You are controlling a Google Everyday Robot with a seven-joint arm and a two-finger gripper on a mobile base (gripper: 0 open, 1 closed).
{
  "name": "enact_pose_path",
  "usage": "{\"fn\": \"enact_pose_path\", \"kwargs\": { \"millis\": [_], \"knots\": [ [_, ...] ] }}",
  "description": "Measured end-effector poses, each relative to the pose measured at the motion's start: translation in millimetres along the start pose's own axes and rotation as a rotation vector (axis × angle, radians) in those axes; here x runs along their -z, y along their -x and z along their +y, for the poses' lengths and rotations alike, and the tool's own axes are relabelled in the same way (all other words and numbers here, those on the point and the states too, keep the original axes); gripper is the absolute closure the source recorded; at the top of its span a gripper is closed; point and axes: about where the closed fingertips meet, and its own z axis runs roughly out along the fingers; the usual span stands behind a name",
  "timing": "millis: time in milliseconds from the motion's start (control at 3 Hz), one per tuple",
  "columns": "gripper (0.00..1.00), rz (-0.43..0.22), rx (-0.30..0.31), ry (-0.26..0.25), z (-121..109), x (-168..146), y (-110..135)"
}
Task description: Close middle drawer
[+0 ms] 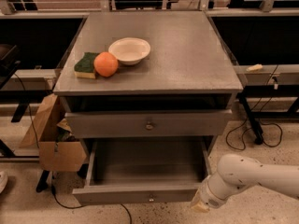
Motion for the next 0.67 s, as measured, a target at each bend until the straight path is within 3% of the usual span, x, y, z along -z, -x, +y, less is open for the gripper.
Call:
{"fn": "enact_pose_path", "kwargs": {
  "millis": [333, 667],
  "knots": [
    [0.94, 0.008, -0.039, 0.002, -21.9, -23.8, -5.1],
    [0.90, 0.015, -0.059, -0.028, -40.4, -28.7, -1.5]
  ]
}}
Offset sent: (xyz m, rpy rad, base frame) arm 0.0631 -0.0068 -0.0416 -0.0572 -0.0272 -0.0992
